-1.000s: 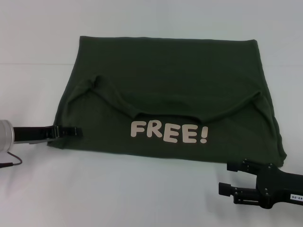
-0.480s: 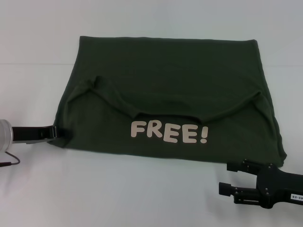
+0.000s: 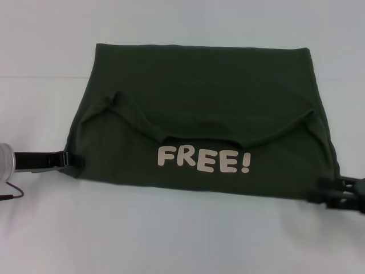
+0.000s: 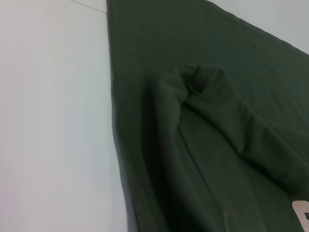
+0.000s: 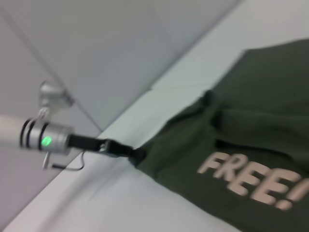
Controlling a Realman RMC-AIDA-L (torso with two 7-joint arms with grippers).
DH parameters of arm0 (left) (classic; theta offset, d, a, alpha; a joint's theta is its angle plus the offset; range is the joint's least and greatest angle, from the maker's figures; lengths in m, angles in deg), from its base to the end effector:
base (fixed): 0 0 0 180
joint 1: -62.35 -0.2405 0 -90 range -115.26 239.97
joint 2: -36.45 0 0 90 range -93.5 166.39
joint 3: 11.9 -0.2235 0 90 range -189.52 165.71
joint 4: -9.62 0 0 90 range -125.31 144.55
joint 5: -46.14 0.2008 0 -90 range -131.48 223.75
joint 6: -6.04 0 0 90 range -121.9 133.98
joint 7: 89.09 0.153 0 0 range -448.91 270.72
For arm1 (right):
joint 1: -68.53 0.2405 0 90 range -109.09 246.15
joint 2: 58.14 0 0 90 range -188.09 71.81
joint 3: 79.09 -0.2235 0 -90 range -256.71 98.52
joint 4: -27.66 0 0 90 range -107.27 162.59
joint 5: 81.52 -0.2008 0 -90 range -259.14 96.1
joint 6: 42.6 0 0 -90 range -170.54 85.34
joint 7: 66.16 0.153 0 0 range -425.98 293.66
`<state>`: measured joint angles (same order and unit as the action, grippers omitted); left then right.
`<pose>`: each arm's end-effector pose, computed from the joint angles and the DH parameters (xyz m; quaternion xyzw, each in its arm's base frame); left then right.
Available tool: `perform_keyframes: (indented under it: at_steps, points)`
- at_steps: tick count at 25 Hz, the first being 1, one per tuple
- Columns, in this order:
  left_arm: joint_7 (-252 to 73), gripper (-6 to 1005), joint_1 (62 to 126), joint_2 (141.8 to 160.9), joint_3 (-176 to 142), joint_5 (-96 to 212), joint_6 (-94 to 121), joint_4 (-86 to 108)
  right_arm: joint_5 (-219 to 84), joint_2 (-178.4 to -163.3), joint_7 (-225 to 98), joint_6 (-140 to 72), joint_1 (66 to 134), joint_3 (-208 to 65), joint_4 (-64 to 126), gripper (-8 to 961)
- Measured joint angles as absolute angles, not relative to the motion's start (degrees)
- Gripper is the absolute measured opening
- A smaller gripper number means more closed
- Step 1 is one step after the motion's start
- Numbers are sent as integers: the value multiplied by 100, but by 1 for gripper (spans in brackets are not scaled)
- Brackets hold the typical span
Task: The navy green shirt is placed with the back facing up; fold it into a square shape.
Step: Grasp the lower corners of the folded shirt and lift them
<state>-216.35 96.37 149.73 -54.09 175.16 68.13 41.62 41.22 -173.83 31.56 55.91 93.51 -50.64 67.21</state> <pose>-0.3041 0.3577 0.0274 -0.7606 -0.5883 -0.1138 0.2498 0.2735 0.2773 0.0467 -0.8744 0.4048 0.2481 0.1003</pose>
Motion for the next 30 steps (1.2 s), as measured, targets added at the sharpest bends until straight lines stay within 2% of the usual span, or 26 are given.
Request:
perform_keyframes:
  at_steps: [4, 8, 11, 16, 18, 21, 30]
  points:
    - [-21636, 38, 9637, 14967, -5409, 17516, 6834, 4162, 4424, -17133, 5115, 5950, 9373, -5025, 7753, 894]
    - [-21635, 37, 9647, 14959, -5409, 17517, 6900, 4161, 5375, -16837, 7134, 6050, 9705, -5004, 8306, 895]
    - [-21619, 36, 9654, 14956, -5409, 17516, 6937, 4161, 5971, -16731, 7822, 6008, 10016, -5001, 8278, 895]
    - [-21617, 36, 9661, 14954, -5409, 17516, 6966, 4162, 6629, -16804, 8086, 5810, 10557, -4936, 8109, 889]
    - [-21622, 37, 9663, 14947, -5409, 17516, 6973, 4167, 6710, -16786, 8152, 5640, 10701, -4830, 7848, 888]
    - [-21620, 37, 9663, 14941, -5399, 17516, 6981, 4170, 6846, -16746, 8263, 5295, 10813, -4605, 7529, 885]
    - [-21631, 37, 9656, 14938, -5400, 17516, 6976, 4171, 6894, -16788, 8306, 4729, 10936, -4286, 7154, 882]
